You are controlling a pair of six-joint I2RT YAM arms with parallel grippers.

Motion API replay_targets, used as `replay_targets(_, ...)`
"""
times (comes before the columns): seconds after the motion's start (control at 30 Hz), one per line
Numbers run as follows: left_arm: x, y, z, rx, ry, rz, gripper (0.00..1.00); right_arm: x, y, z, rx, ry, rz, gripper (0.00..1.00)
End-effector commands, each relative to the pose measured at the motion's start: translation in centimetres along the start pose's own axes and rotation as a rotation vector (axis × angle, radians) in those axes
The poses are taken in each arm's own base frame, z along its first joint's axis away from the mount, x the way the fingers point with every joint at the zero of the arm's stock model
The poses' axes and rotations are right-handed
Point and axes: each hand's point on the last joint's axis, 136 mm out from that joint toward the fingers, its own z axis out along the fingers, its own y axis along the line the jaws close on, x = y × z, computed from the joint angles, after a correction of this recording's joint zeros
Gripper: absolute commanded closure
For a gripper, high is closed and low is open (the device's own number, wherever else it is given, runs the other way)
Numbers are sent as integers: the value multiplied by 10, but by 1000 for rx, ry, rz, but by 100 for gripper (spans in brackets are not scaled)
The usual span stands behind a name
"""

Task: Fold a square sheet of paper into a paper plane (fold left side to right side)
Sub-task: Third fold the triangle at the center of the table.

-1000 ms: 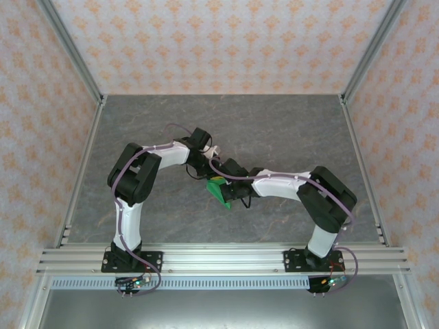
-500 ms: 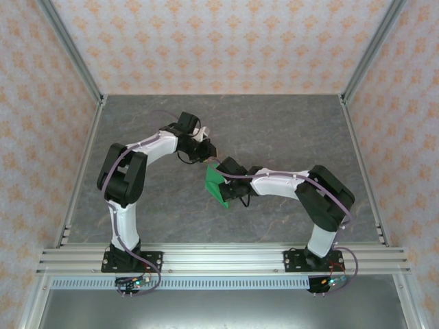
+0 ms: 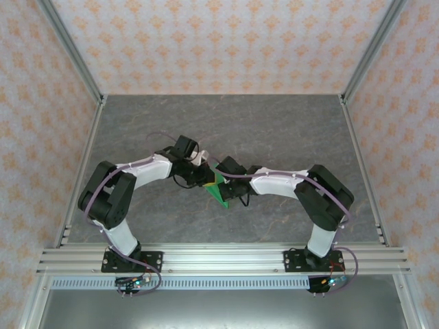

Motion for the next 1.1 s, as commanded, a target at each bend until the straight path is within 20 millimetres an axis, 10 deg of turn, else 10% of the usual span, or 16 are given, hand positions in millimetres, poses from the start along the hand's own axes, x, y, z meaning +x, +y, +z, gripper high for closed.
replay_targets(0.0,-5,-6,6,41,-16,-2,100,39,-11,17,32,154,-11,100)
replay_targets(0.83,17,57,37,-142,18,-75,100,37,-9,17,24,150,-9,100)
replay_targets(1.07,22,68,40,-156,15,-92,100,-10,4,-18,-3,23,-4,82)
